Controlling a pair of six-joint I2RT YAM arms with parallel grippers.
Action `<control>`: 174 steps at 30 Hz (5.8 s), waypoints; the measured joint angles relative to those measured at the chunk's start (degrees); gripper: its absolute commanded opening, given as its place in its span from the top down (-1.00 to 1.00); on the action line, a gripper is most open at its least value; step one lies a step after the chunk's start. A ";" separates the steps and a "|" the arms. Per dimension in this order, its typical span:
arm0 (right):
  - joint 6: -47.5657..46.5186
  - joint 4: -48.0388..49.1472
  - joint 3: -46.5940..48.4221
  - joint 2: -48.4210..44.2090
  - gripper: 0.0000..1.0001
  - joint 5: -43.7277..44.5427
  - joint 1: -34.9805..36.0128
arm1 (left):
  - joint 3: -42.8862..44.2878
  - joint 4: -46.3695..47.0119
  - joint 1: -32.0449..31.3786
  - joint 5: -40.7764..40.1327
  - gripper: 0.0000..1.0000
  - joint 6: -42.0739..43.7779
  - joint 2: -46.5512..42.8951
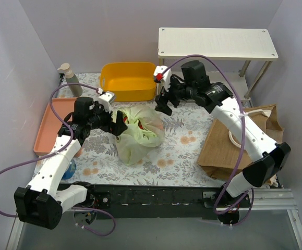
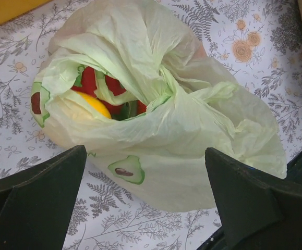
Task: Untie the knot of the grocery bags and take out the mixed food
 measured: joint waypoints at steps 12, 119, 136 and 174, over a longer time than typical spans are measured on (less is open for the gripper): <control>-2.78 4.20 -6.45 10.36 -0.72 5.27 -5.57 | 5.90 -5.75 0.55 -6.36 -0.96 -0.83 5.68; -24.65 0.35 -20.74 -0.07 -0.15 3.69 -0.20 | 7.76 7.30 -8.50 17.53 -0.69 14.03 14.12; -29.81 -8.28 -20.63 -1.18 -0.20 5.38 -2.34 | -2.56 31.39 -20.15 5.97 -0.01 16.33 20.44; -31.78 -12.39 -12.63 2.89 0.97 -1.22 -11.19 | 0.11 19.54 -18.38 2.05 1.00 25.44 20.57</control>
